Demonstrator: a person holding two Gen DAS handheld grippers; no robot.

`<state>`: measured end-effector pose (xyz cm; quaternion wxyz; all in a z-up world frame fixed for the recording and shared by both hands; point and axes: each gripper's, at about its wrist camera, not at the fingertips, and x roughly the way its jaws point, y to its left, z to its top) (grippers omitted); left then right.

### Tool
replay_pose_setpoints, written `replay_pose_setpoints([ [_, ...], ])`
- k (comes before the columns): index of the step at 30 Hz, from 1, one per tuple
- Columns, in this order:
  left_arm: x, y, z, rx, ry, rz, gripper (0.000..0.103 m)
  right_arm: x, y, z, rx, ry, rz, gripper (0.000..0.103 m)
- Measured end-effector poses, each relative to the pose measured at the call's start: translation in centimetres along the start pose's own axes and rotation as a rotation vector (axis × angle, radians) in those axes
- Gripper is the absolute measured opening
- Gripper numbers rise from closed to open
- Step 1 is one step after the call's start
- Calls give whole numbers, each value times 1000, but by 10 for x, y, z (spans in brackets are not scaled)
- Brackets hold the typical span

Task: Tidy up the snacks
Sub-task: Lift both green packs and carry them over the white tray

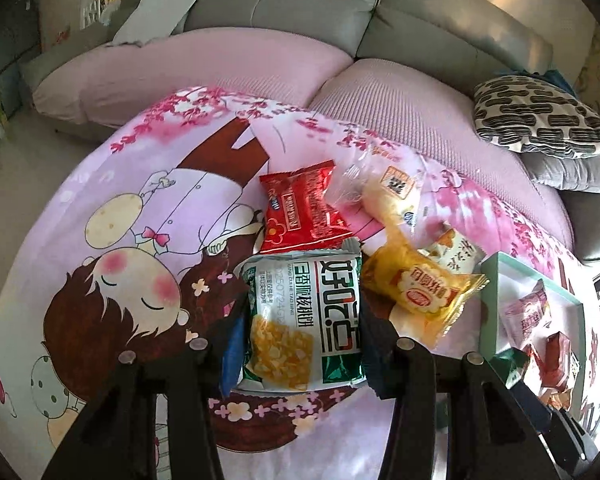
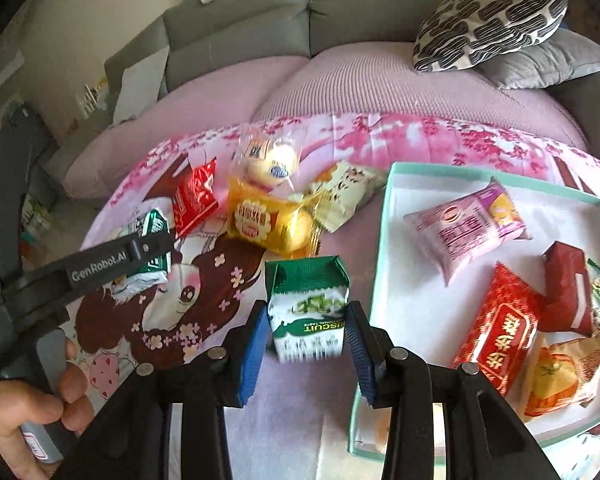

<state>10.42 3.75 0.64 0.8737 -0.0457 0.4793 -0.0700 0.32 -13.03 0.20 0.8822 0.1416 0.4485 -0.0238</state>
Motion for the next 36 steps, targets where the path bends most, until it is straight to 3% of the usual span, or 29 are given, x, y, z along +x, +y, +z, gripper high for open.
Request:
replay_pose_setpoints([
  [12,-28,-11,-4,15,-77,9,50,-32,-19,7,41,-86,34,42],
  [21,-32,-35,-9,73,-84,-21,50,-39,-34,9,74,-105,22,42],
  [27,-36,-64,-16,143,-87,-71,50,-55,-63,13,135,-149,-23,42],
  [36,-43,-113,-31,265,-81,-176,50,-83,-143,13,321,-209,-175,42],
])
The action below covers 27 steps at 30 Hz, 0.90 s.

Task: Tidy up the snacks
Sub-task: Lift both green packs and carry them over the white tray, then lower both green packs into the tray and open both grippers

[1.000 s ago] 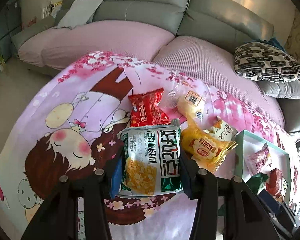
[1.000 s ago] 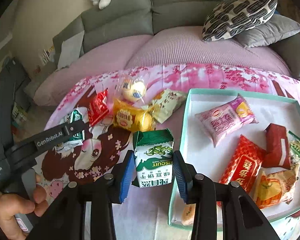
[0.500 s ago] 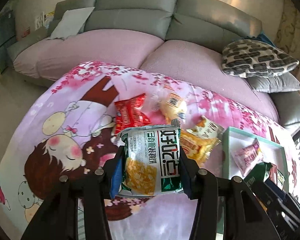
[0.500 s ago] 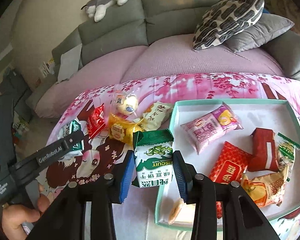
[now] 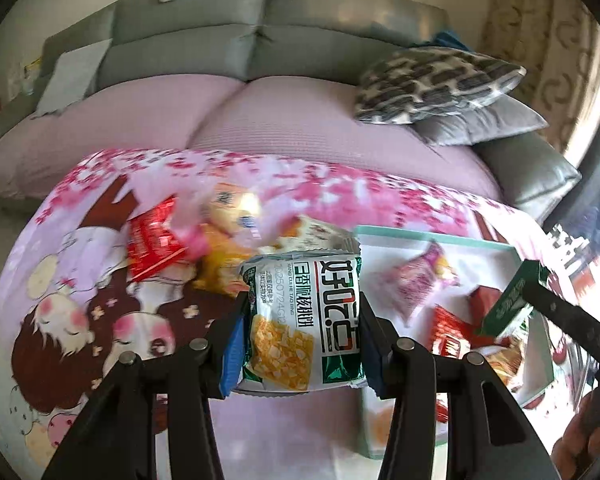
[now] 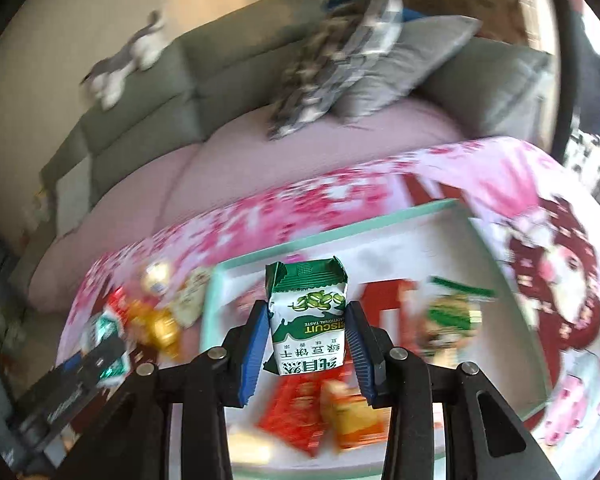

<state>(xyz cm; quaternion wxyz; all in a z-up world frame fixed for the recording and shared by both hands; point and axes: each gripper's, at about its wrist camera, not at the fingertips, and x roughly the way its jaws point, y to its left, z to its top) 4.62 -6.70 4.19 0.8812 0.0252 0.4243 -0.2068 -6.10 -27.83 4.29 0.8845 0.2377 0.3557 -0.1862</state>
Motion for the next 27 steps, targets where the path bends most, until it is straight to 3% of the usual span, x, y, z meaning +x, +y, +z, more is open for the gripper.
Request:
replay_pose_setpoints([
  [5,3,-30,-3,63,12,-54,50,-8,-41,10,78,-29,-109,42],
  [11,9,-63,-10,145,37,-118,50,-12,-66,15,122,-40,-173,42],
  [27,44,-82,-21,179,117,-136,51,29,-70,9,107,14,-151,41],
])
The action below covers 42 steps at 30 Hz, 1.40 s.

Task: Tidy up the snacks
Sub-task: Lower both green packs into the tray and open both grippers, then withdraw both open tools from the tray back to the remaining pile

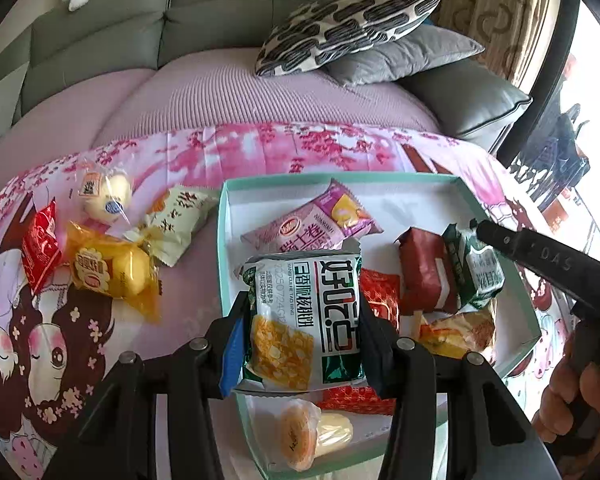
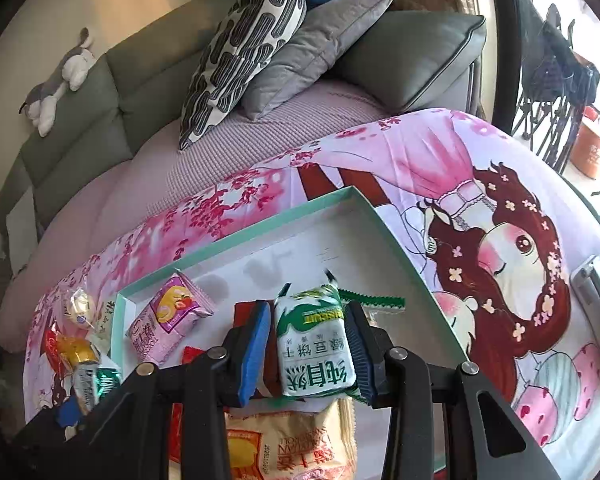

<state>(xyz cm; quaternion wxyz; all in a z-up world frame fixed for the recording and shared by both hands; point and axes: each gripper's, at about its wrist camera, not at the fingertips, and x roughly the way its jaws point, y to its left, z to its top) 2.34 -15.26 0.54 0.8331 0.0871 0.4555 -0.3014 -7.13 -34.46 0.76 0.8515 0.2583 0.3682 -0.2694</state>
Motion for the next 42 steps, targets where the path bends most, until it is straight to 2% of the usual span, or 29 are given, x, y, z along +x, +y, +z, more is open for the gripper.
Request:
replay_pose_setpoints([
  [5,10,2,-2,-14,35,-5,51,0,1,2,3,-4,2,41],
  [10,15,3,-3,-20,60,-10,51,4,3,0,-5,30,-22,41],
  [15,14,4,-2,-27,57,-16,61,3,6,-1,-30,46,-50,42],
  [24,6,9,2,-55,32,-14,62,4,12,-5,-63,69,-77,54],
  [27,1,20,3,-101,11,14,62,0,16,-7,-79,67,-82,55],
  [33,-2,51,2,-214,0,129,62,-7,28,-11,-118,75,-88,55],
  [37,0,69,-1,-289,14,133,62,-9,35,-13,-137,80,-87,55],
  [42,1,72,-3,-308,27,145,62,-9,42,-17,-154,89,-86,55],
])
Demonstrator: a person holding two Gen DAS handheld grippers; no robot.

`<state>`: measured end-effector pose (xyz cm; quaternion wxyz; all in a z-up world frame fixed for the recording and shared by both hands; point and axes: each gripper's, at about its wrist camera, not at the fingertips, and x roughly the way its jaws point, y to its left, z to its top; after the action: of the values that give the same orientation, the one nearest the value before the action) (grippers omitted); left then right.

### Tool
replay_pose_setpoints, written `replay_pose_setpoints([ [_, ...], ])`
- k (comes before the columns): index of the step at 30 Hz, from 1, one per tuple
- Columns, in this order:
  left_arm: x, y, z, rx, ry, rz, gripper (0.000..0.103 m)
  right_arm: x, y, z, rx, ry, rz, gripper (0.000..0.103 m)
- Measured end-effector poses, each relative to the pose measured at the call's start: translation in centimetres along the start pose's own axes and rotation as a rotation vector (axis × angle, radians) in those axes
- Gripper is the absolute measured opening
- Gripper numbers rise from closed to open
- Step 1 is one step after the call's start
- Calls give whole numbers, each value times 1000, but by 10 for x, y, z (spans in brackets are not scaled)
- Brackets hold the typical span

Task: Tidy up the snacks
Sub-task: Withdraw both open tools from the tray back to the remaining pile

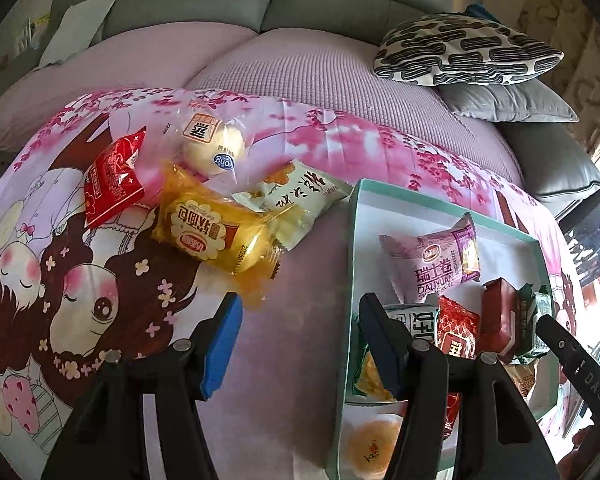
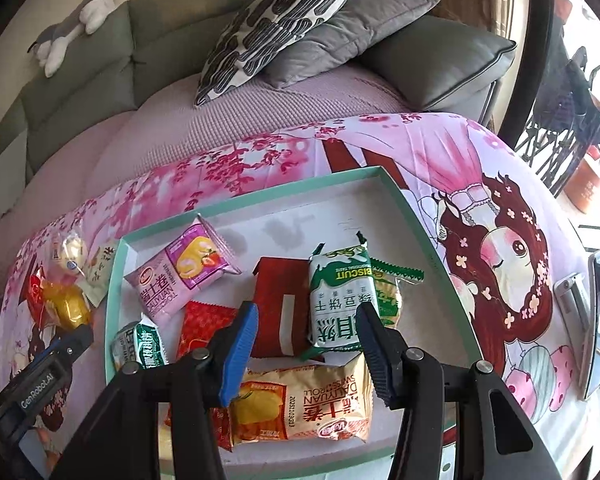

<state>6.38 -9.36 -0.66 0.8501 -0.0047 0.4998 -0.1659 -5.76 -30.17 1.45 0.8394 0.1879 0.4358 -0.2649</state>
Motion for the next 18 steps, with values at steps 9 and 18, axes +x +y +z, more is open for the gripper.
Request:
replay_pose_setpoints([
  [9,5,-3,-2,19,24,13,64,3,2,-1,-10,13,-4,66],
  [18,6,-1,-1,30,20,61,88,9,5,-3,-18,25,18,86],
])
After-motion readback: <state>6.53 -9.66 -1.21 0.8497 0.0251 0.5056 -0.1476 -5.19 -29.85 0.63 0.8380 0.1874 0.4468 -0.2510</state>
